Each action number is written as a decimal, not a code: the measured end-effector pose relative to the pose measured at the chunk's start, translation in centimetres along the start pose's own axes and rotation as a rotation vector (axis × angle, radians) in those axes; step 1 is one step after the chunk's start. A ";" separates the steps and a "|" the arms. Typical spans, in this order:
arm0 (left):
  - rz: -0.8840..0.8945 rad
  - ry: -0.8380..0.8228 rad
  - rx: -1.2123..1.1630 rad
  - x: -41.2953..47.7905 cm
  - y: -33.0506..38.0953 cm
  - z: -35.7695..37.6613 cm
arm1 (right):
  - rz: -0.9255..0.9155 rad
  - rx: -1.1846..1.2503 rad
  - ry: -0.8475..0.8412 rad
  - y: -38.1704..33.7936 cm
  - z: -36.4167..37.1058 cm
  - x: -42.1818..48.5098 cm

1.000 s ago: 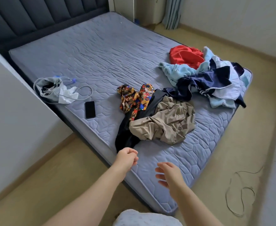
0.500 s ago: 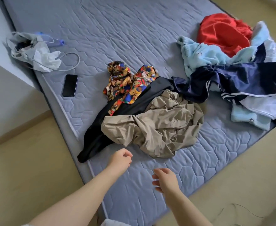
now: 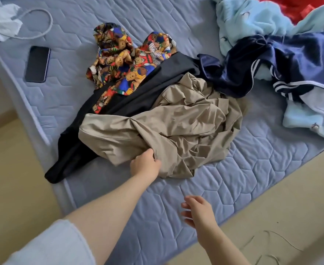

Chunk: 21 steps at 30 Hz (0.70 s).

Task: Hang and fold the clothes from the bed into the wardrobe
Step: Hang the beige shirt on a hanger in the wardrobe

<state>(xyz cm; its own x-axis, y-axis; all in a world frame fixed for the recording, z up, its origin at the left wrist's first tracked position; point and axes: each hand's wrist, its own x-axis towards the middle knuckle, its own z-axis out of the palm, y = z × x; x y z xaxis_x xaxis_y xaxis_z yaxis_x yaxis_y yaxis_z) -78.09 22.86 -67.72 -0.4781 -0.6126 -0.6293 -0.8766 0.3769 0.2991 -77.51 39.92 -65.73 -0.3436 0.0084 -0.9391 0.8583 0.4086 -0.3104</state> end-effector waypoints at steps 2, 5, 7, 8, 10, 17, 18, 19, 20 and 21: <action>0.056 -0.090 -0.018 -0.8 -0.8 -0.3 | -0.010 -0.010 -0.039 0.0 0.0 0.0; 0.099 -0.284 -0.095 -3.1 -2.7 -1.5 | -0.003 0.046 -0.125 -0.7 0.5 -0.2; 0.055 -0.439 -0.289 -4.6 -3.6 -2.9 | 0.032 0.192 -0.182 -1.6 0.9 -0.3; 0.045 -0.493 -0.409 -5.2 -3.8 -3.5 | 0.027 0.260 -0.202 -2.0 1.0 -0.4; 0.026 -0.579 -0.598 -6.2 -3.9 -4.7 | -0.020 0.365 -0.219 -2.6 1.3 -0.3; -0.403 -0.470 -1.091 -6.1 -5.7 -5.3 | -0.121 0.230 -0.142 -2.9 3.2 -2.8; -0.432 -0.465 -1.109 -5.9 -6.0 -5.4 | -0.135 0.193 -0.161 -2.4 3.7 -3.3; -0.444 -0.486 -1.131 -5.8 -6.2 -5.3 | -0.142 0.162 -0.203 -1.7 4.1 -3.8; -0.457 -0.504 -1.164 -5.7 -6.3 -5.1 | -0.140 0.130 -0.259 -1.0 4.4 -4.3; -0.467 -0.510 -1.191 -5.6 -6.5 -4.8 | -0.127 0.096 -0.317 -0.1 4.7 -4.8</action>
<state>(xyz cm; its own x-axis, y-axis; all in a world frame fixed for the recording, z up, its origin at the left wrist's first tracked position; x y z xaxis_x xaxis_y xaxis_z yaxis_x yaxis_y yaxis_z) -69.96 20.48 -62.65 -0.2833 -0.0991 -0.9539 -0.5886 -0.7673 0.2545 -74.17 35.55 -61.90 -0.3273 -0.3272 -0.8864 0.8535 0.3001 -0.4260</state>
